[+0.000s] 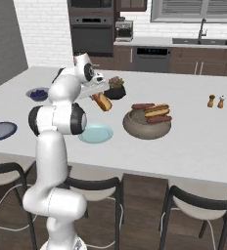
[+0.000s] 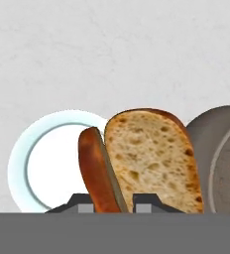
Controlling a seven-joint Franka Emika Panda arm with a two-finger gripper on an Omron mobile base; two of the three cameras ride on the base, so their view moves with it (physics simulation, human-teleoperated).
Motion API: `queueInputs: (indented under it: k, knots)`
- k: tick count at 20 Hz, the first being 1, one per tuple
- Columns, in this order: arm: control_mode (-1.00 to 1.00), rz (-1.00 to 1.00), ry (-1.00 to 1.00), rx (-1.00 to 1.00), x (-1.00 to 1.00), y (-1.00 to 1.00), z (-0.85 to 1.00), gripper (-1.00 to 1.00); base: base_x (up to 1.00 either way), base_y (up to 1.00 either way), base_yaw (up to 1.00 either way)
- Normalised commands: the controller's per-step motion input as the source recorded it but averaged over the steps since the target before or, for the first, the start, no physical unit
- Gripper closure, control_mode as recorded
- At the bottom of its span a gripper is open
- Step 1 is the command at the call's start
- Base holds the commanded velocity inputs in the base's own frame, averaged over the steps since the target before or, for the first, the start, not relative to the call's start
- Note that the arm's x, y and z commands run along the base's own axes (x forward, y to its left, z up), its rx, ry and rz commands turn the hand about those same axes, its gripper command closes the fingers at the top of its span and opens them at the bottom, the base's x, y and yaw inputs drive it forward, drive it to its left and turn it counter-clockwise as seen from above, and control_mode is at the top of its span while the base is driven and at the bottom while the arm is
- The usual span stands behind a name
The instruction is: Place one bun and one sausage from the bowl on each plate.
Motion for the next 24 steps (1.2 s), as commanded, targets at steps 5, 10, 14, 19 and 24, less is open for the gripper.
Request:
queueInputs:
  k: [5,10,14,19,24]
  knots:
    - [-1.0,0.0,0.02,0.27,-0.74,0.06,-0.55,1.0,0.0,0.0,0.0]
    - [-1.0,-0.02,0.0,0.19,-0.47,0.5,-0.97,1.0,0.0,0.0,0.0]
    - [-1.0,-0.11,-0.09,0.01,0.18,0.36,-0.51,1.0,0.0,0.0,0.0]
    - [-1.0,-0.07,0.03,0.0,0.12,-0.01,-0.44,1.0,0.0,0.0,0.0]
    - [-1.0,0.0,0.05,0.0,0.15,0.0,-0.26,1.0,0.0,0.0,0.0]
